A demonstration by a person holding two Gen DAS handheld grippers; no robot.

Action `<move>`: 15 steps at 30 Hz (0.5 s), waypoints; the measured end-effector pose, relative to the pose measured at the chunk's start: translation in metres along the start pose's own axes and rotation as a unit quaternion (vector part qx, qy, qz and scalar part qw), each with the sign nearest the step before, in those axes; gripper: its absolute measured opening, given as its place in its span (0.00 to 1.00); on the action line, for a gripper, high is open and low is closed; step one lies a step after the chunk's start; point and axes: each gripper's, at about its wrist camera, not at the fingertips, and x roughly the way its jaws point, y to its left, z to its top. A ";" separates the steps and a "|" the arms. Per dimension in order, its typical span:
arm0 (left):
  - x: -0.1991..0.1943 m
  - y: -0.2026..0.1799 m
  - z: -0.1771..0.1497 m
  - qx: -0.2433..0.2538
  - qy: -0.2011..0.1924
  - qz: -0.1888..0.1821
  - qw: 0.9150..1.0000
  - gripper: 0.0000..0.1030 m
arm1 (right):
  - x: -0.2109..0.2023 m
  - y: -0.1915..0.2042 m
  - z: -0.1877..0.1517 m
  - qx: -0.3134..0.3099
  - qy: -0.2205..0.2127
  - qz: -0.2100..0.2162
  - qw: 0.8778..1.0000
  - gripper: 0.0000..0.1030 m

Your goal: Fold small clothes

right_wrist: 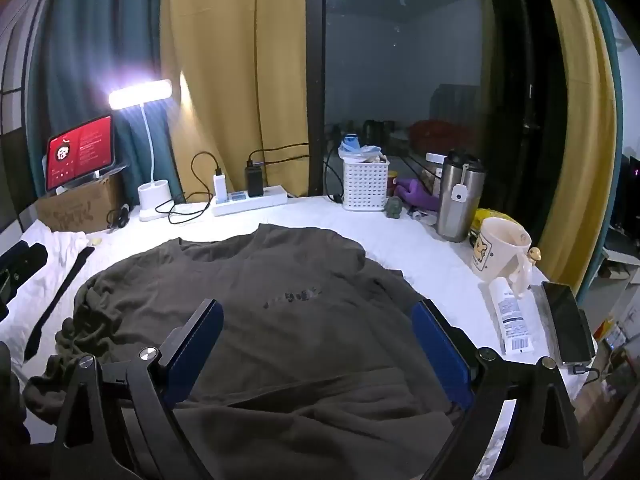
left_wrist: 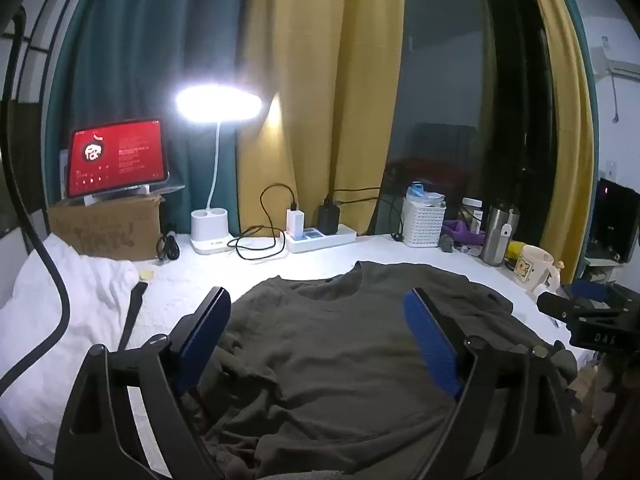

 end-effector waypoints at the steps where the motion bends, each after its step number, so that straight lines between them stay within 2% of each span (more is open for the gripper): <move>1: 0.000 -0.007 0.004 0.020 0.002 0.005 1.000 0.87 | 0.000 0.000 0.000 0.001 -0.004 0.000 1.000 0.93; 8: -0.005 -0.005 0.005 0.011 -0.015 0.002 1.000 0.89 | 0.000 0.000 0.001 0.001 0.000 0.002 1.000 0.93; 15: -0.006 -0.003 0.009 0.007 -0.014 0.005 1.000 0.89 | -0.001 0.002 0.001 -0.001 0.001 0.000 1.000 0.93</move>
